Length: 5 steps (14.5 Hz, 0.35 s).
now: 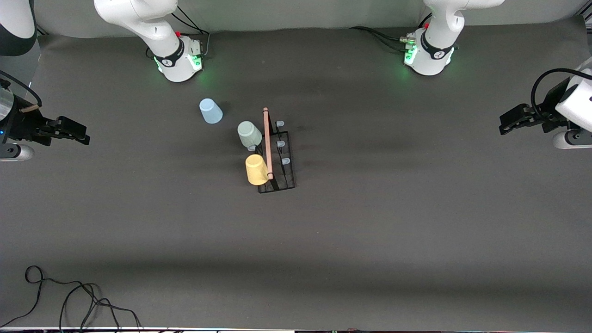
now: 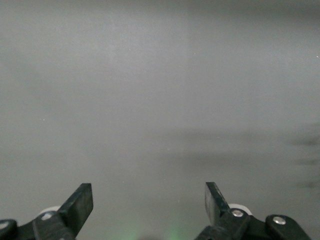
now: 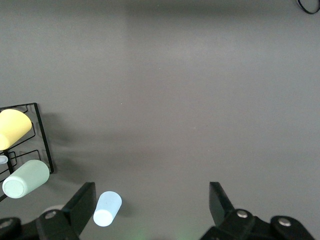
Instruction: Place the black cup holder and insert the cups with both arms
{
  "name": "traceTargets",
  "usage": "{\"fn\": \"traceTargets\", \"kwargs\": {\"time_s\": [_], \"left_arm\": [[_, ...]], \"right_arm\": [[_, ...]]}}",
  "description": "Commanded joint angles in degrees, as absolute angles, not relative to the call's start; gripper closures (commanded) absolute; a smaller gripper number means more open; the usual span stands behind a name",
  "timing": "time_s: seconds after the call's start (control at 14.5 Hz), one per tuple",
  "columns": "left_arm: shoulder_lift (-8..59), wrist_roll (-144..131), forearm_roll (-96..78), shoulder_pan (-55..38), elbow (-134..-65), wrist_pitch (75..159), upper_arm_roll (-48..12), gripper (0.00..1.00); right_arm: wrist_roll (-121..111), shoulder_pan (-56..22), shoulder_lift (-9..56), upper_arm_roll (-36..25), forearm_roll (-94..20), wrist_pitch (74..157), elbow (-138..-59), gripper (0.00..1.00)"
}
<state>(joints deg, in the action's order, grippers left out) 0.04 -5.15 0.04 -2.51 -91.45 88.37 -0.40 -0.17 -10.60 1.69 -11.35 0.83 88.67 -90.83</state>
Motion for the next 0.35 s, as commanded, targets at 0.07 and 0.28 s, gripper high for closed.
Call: {"fn": "traceTargets", "kwargs": {"time_s": [0.07,0.28], "left_arm": [[-0.4,-5.1,0.4,-3.0,-91.7,88.5,-0.2,0.00],[-0.4,-5.1,0.4,-2.9,-91.8,88.4,-0.2,0.00]], "right_arm": [[-1.4,-10.5,0.2,-11.2,1.8,89.2,-92.3,0.00],[-1.4,-10.5,0.2,-11.2,1.8,89.0,-92.4,0.00]]}}
